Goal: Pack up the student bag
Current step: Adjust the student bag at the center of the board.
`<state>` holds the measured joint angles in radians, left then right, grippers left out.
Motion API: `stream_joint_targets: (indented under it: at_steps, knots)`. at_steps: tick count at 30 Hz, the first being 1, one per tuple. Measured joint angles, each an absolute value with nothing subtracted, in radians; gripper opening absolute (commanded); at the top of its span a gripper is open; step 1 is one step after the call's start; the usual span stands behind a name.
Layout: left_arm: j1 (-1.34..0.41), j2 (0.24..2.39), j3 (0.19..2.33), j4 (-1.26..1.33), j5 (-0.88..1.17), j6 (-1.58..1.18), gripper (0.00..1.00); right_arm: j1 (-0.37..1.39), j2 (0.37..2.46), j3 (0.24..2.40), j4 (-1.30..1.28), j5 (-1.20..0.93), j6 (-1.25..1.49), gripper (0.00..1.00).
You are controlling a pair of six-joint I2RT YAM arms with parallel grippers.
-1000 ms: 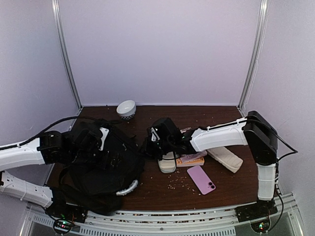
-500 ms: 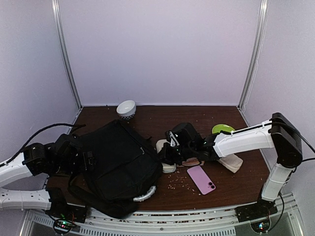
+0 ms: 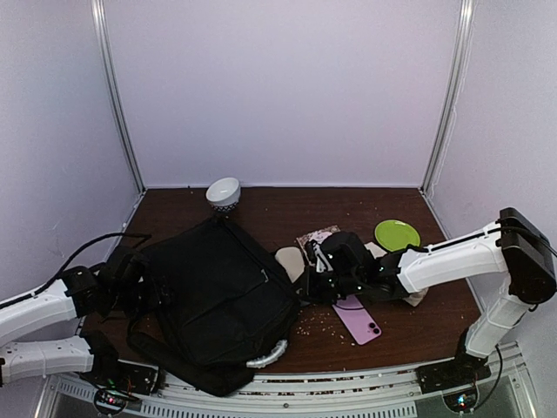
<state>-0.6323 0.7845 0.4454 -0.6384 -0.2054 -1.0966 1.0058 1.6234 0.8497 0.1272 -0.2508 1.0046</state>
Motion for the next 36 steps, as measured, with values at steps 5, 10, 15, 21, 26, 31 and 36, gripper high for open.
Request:
stream_joint_targets:
  at_steps: [5, 10, 15, 21, 26, 31, 36]
  knots:
    - [-0.534, 0.858, 0.400, -0.489, -0.085, -1.052, 0.37, 1.049, 1.628, 0.909, 0.045, -0.208, 0.926, 0.00]
    - [-0.443, 0.991, 0.472, -0.408, -0.037, -0.957, 0.08, 1.102, 1.678, 1.007, -0.037, -0.182, 0.860, 0.00]
    - [-0.402, 1.122, 0.557, -0.369, -0.015, -0.869, 0.00, 1.136, 1.728, 1.068, -0.088, -0.185, 0.821, 0.22]
    - [-0.344, 1.231, 0.638, -0.358, 0.019, -0.751, 0.00, 1.186, 1.769, 1.160, -0.147, -0.253, 0.754, 0.64]
    - [-0.293, 1.266, 0.682, -0.378, 0.064, -0.670, 0.38, 1.195, 1.755, 1.188, -0.192, -0.258, 0.701, 0.75]
    - [-0.287, 1.264, 0.747, -0.410, 0.076, -0.612, 0.90, 1.173, 1.650, 1.171, -0.242, -0.211, 0.648, 0.79]
    - [-0.303, 1.099, 0.753, -0.479, 0.056, -0.573, 0.98, 1.129, 1.512, 1.097, -0.228, -0.157, 0.623, 0.77]
